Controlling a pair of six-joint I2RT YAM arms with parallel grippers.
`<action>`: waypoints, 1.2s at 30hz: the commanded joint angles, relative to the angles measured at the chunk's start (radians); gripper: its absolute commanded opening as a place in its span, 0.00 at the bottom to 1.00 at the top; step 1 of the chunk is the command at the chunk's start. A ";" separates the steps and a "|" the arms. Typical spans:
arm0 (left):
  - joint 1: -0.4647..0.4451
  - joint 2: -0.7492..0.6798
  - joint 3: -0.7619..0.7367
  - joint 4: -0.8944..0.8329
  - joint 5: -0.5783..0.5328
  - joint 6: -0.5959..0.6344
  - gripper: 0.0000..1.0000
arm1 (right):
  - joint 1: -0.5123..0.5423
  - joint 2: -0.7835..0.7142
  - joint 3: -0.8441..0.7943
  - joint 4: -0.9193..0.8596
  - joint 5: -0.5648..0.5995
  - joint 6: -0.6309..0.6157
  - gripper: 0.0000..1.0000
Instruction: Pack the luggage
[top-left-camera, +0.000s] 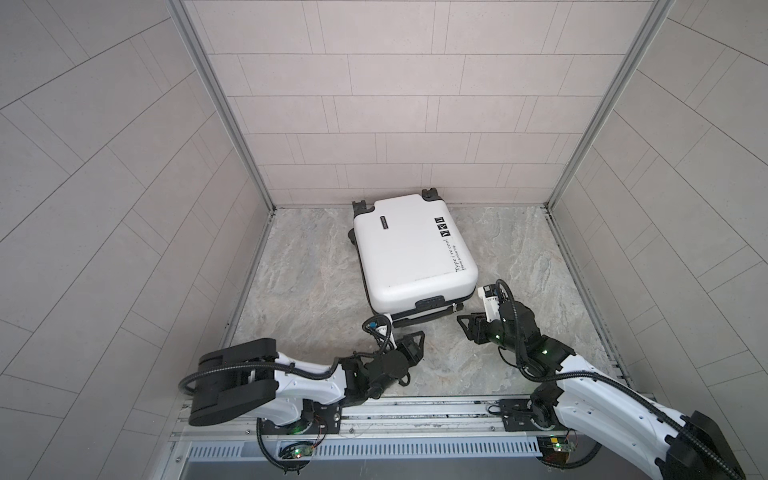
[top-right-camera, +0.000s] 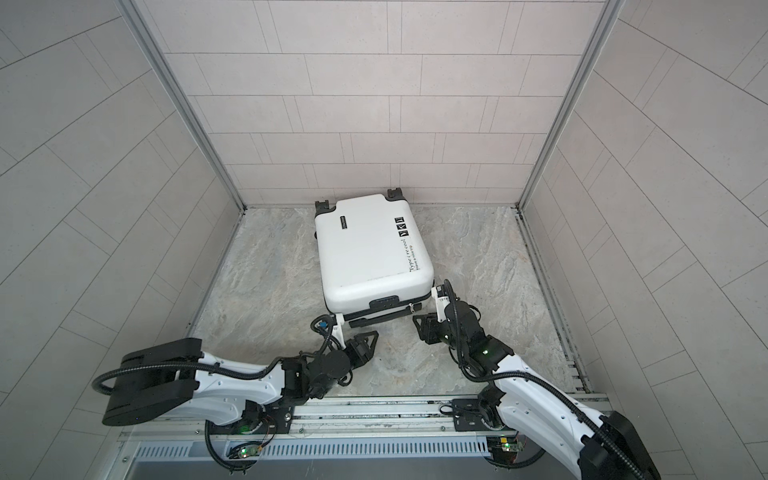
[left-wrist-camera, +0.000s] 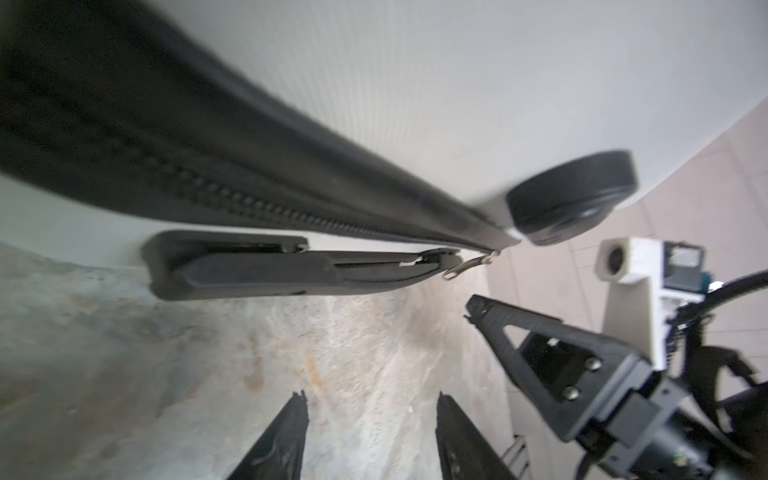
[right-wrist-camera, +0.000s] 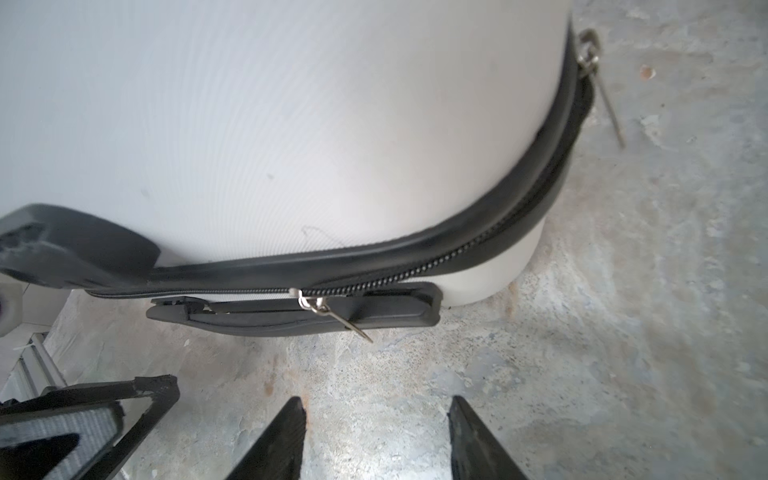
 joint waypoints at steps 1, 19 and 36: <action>-0.005 0.092 -0.048 0.299 -0.083 -0.087 0.56 | 0.007 0.014 0.004 0.142 0.031 -0.039 0.55; -0.002 0.336 -0.029 0.628 -0.186 -0.136 0.59 | 0.015 0.172 0.047 0.235 0.008 -0.080 0.43; 0.090 0.435 0.014 0.632 -0.138 -0.234 0.62 | 0.018 0.253 0.047 0.304 -0.002 -0.067 0.37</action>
